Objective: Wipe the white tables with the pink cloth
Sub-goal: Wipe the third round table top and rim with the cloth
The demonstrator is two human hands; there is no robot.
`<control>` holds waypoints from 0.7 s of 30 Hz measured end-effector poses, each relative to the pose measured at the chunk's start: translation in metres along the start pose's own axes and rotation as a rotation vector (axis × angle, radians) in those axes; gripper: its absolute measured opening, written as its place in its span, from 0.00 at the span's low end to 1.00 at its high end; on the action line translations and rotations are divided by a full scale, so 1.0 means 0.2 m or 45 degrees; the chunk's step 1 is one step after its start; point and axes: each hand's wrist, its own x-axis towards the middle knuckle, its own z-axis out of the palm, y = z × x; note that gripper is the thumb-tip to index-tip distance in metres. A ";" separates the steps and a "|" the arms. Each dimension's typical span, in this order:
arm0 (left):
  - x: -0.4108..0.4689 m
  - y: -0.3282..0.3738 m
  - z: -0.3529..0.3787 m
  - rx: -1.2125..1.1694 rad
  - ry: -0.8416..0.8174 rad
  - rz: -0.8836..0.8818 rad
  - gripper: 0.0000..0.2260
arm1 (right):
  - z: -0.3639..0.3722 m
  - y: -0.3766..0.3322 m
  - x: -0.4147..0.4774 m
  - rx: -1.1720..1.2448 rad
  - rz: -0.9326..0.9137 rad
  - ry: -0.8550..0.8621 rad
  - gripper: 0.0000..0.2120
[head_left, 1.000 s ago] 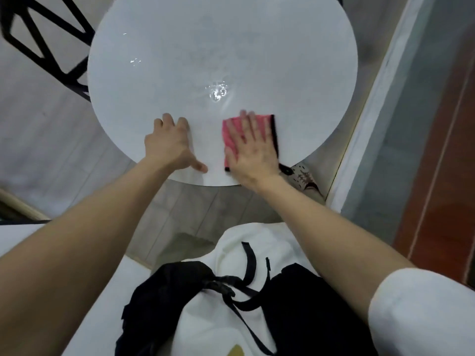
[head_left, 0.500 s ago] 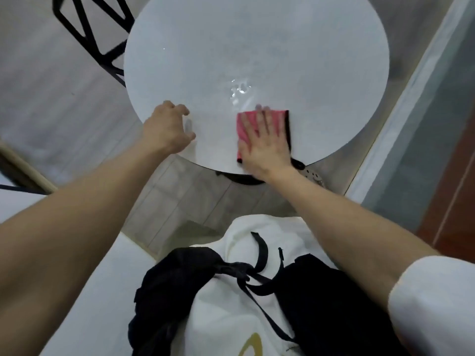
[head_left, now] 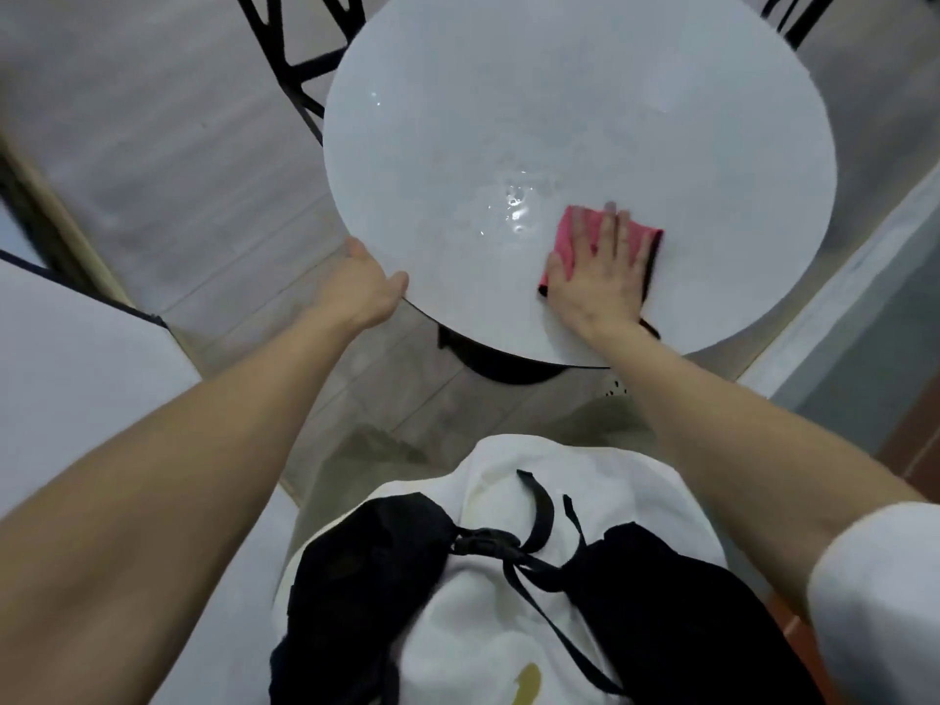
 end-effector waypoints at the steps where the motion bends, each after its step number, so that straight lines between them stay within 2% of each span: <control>1: -0.01 -0.01 0.00 -0.087 -0.034 0.005 0.43 | 0.03 -0.19 -0.04 -0.005 -0.258 -0.032 0.37; 3: -0.04 -0.01 -0.02 -0.206 -0.120 0.058 0.46 | 0.06 -0.48 -0.12 -0.050 -0.759 -0.124 0.33; 4: -0.06 -0.01 -0.04 -0.223 -0.161 0.081 0.46 | 0.04 -0.52 -0.12 -0.060 -0.930 -0.138 0.32; 7: -0.06 -0.03 -0.06 -0.216 -0.237 0.068 0.48 | -0.01 -0.29 0.06 -0.107 -1.237 -0.139 0.29; 8: -0.07 -0.03 -0.07 -0.241 -0.240 0.060 0.49 | -0.05 -0.16 0.18 -0.130 -1.221 -0.127 0.29; 9: -0.07 -0.03 -0.06 -0.298 -0.241 0.044 0.49 | -0.09 -0.04 0.32 -0.130 -1.109 -0.118 0.30; 11: -0.09 0.00 -0.04 -0.521 -0.252 -0.001 0.44 | -0.16 0.13 0.60 -0.080 -0.746 -0.088 0.33; 13: -0.10 0.02 -0.01 -0.670 -0.208 -0.060 0.44 | -0.16 0.09 0.72 -0.043 -0.507 -0.066 0.35; 14: -0.12 0.03 0.00 -0.699 -0.175 -0.069 0.47 | -0.13 0.02 0.69 -0.054 -0.533 -0.053 0.34; 16: -0.13 0.05 0.04 -0.699 -0.111 -0.104 0.52 | -0.06 -0.11 0.49 -0.132 -0.935 -0.044 0.32; 19: -0.16 0.08 0.05 -0.723 -0.052 -0.173 0.54 | -0.05 -0.11 0.35 -0.292 -1.789 -0.132 0.29; 21: -0.15 0.08 0.05 -0.714 -0.013 -0.225 0.55 | -0.11 -0.18 0.55 -0.343 -2.068 -0.225 0.29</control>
